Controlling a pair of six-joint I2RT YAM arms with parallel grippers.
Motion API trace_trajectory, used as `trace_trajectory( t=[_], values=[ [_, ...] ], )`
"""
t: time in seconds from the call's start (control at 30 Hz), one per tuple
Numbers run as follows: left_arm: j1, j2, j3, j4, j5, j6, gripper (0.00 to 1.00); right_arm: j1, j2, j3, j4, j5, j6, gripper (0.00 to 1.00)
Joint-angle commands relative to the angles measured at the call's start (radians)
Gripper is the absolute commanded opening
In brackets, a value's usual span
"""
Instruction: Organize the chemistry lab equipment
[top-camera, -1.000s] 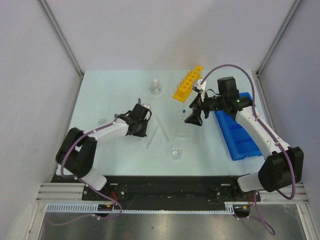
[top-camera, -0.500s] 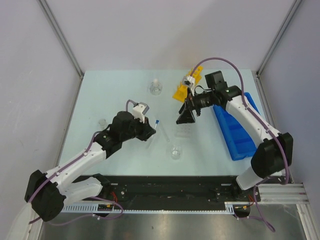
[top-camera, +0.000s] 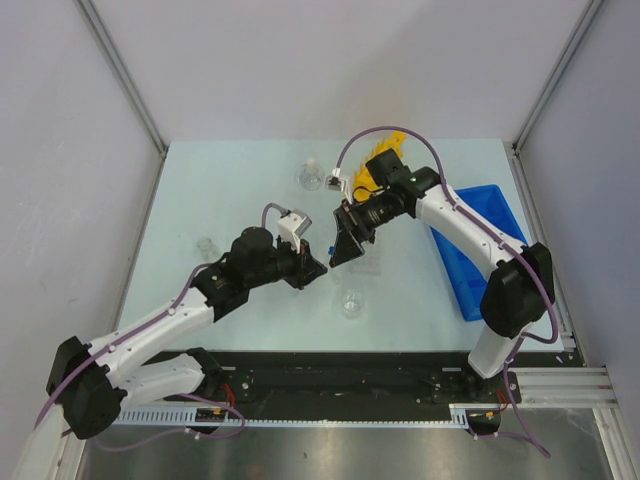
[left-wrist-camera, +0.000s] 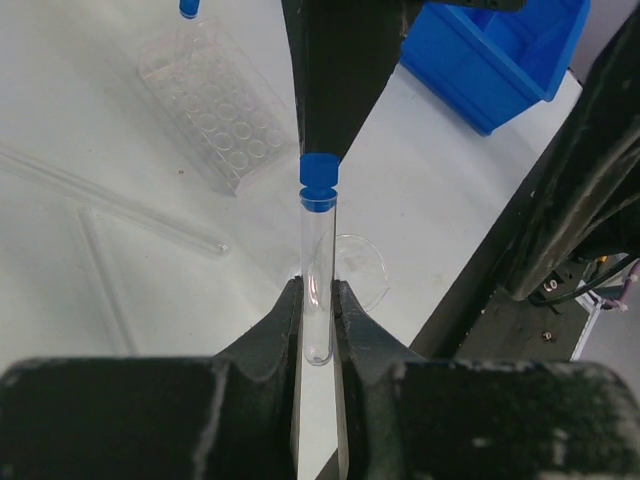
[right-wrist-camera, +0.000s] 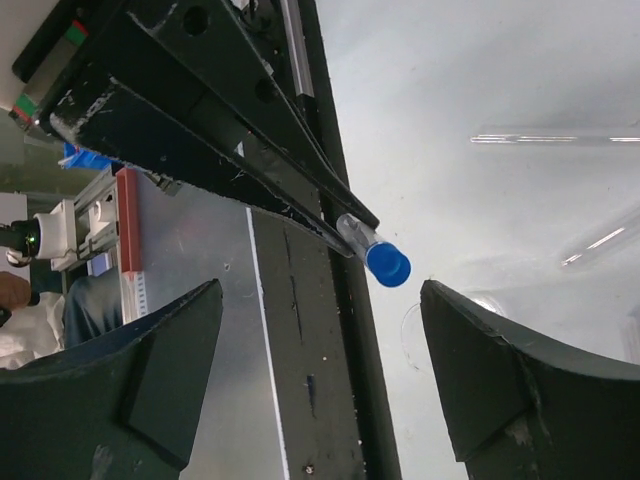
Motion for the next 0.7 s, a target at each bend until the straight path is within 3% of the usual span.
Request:
trace_trajectory(
  t=[0.0, 0.3, 0.67],
  values=[
    [-0.015, -0.001, 0.043, 0.051, 0.025, -0.026, 0.07, 0.006, 0.025, 0.040, -0.017, 0.019, 0.040, 0.84],
    [-0.037, 0.007, 0.050, 0.063, 0.024, -0.033, 0.07, 0.025, 0.051, 0.048, 0.003, -0.012, 0.072, 0.71],
    [-0.049, 0.015, 0.056, 0.066, 0.022, -0.032, 0.08, 0.025, 0.062, 0.037, 0.025, -0.062, 0.101, 0.35]
  ],
)
